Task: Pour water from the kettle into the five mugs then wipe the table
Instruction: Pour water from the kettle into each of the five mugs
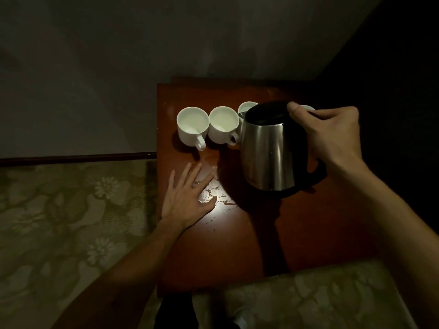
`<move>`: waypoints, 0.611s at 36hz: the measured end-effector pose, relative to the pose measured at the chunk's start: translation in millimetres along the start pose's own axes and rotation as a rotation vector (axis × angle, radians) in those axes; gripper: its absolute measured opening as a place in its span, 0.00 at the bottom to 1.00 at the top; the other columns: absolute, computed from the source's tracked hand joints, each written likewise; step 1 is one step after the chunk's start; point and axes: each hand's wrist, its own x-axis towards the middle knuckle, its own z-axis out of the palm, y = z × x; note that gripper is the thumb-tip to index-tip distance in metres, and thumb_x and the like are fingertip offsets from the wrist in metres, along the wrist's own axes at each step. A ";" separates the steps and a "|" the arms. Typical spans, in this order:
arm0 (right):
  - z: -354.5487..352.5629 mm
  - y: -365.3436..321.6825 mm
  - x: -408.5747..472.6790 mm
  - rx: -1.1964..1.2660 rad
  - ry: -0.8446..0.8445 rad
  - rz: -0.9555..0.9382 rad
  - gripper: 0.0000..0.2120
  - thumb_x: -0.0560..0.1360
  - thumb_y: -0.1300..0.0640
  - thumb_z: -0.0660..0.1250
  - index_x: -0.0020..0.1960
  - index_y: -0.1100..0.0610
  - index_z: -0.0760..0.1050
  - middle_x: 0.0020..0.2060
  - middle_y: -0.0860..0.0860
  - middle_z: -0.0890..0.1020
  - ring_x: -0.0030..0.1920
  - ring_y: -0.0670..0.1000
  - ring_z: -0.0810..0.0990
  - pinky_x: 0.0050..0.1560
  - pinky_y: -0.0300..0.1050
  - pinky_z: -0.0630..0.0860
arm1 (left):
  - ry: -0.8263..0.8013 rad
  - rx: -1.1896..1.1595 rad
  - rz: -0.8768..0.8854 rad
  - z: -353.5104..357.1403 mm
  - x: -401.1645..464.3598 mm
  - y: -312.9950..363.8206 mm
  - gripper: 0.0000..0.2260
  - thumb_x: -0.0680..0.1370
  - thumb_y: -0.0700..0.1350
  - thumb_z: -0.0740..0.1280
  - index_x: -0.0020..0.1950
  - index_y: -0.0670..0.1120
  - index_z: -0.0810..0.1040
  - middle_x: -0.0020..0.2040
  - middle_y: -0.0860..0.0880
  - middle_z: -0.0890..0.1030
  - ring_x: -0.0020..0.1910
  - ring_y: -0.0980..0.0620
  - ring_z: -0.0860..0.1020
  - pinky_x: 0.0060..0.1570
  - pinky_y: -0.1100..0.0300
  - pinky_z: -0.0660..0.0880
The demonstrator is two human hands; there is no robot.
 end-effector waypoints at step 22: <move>0.0 -19.8 26.7 -0.152 -0.114 0.019 0.09 0.78 0.40 0.75 0.45 0.43 0.79 0.41 0.42 0.82 0.42 0.40 0.82 0.42 0.39 0.76 | 0.066 -0.073 -0.013 4.5 -0.5 1.3 0.33 0.77 0.71 0.55 0.81 0.65 0.53 0.84 0.53 0.47 0.84 0.50 0.45 0.79 0.39 0.42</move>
